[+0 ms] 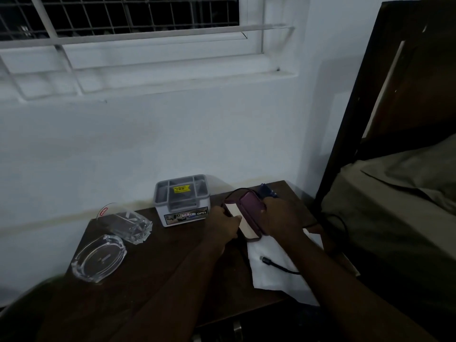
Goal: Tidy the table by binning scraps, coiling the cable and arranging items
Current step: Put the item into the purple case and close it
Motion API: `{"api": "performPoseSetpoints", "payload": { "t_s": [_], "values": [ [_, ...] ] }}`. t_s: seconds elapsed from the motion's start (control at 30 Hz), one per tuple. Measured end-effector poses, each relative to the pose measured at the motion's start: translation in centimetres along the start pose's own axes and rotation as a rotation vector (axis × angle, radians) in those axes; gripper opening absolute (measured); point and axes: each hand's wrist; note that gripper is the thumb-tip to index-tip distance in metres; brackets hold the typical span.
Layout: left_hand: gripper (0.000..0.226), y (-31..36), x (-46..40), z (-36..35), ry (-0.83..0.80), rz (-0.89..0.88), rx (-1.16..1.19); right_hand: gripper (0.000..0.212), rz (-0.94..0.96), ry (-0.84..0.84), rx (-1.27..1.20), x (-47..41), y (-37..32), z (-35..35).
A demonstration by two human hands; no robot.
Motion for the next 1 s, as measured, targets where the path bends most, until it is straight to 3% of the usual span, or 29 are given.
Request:
{"api": "performPoseSetpoints", "payload": {
  "t_s": [0.07,0.23,0.37,0.5,0.77,0.83,0.9,0.93,1.0],
  "values": [
    [0.005,-0.2,-0.3,0.1,-0.030,0.000,0.040,0.020,0.008,0.034,-0.080,0.2,-0.1,0.5],
    [0.025,-0.8,1.7,1.4,-0.251,0.107,0.506,0.024,0.086,0.106,-0.239,1.8,-0.4,3.2],
    [0.041,-3.1,3.9,2.7,-0.459,0.167,0.799,0.029,0.108,-0.027,-0.390,3.0,-0.4,4.1],
    [0.052,-5.7,5.3,3.5,-0.566,0.152,0.885,0.026,0.152,-0.164,-0.423,3.4,-1.3,3.3],
    [0.060,-7.3,4.4,3.8,-0.517,0.123,0.984,0.023,0.183,-0.213,-0.462,1.4,-2.7,2.4],
    [0.060,-7.4,4.2,3.7,-0.492,0.111,1.009,0.038,0.140,-0.016,-0.436,0.4,-2.1,2.6],
    [0.060,-7.5,4.1,3.7,-0.476,0.108,1.051,0.039,0.073,0.210,-0.246,-1.7,-0.6,2.7],
    [0.059,-7.6,4.1,3.7,-0.470,0.106,1.071,0.035,0.006,0.241,-0.152,-2.9,0.3,2.7],
    [0.054,-7.6,3.9,3.6,-0.465,0.100,1.101,0.036,-0.150,0.129,-0.013,-5.0,1.9,2.2]
  ]
}}
Point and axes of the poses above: each hand's wrist, its own x-axis away from the middle knuckle, its own z-axis out of the back of the hand, y = z × x, and after that the axes turned 4 degrees about z, right-handed
